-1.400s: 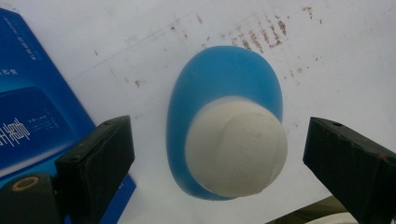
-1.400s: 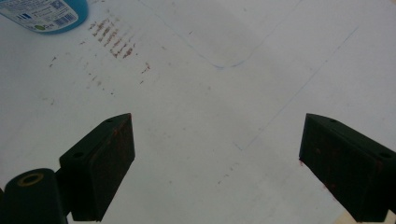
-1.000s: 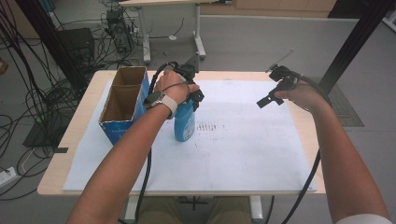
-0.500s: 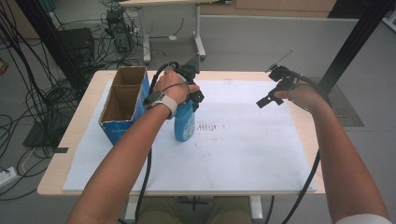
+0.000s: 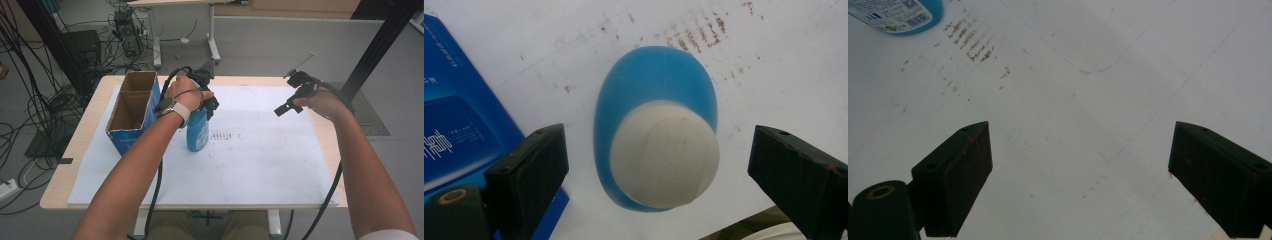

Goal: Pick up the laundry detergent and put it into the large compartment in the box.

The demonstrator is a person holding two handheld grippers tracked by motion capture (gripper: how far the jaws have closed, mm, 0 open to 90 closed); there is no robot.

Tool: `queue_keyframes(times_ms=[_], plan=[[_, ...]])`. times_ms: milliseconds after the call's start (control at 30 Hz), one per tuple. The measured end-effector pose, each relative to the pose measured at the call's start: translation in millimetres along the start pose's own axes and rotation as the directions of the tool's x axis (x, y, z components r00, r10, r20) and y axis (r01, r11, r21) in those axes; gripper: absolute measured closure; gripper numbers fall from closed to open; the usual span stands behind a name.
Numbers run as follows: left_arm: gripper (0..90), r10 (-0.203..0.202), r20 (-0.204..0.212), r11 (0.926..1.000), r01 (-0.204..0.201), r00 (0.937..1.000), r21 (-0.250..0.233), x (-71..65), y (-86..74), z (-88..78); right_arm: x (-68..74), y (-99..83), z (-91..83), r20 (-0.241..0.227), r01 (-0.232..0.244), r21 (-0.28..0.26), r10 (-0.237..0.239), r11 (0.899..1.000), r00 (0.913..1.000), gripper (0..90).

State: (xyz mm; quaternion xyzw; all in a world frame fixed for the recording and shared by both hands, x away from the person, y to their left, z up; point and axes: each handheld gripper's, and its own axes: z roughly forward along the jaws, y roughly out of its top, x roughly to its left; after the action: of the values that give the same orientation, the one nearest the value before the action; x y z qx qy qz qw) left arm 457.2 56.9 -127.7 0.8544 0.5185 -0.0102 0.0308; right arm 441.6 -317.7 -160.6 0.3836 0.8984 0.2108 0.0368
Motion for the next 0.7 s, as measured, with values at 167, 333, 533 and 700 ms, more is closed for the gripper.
queue_keyframes(times_ms=[167,333,533,700], plan=[[9.7,-0.004,-0.002,1.0,0.004,1.0,-0.003,-0.9,-0.4,0.5,0.2,0.4,0.9,0.001,0.001,0.003,-0.001,1.0,1.0,10.5],[9.7,0.003,0.002,1.0,-0.003,1.0,0.0,-1.2,0.6,0.8,0.8,0.6,0.8,0.002,0.003,0.002,-0.003,1.0,1.0,10.5],[9.7,0.003,0.001,1.0,-0.003,1.0,0.001,-0.4,0.9,1.0,0.1,-0.7,0.1,0.002,-0.001,0.001,0.001,1.0,1.0,10.5],[9.7,0.005,-0.002,1.0,-0.005,1.0,0.001,-0.9,0.8,2.2,0.0,-1.5,0.1,0.004,-0.003,-0.001,0.003,1.0,1.0,10.5]])
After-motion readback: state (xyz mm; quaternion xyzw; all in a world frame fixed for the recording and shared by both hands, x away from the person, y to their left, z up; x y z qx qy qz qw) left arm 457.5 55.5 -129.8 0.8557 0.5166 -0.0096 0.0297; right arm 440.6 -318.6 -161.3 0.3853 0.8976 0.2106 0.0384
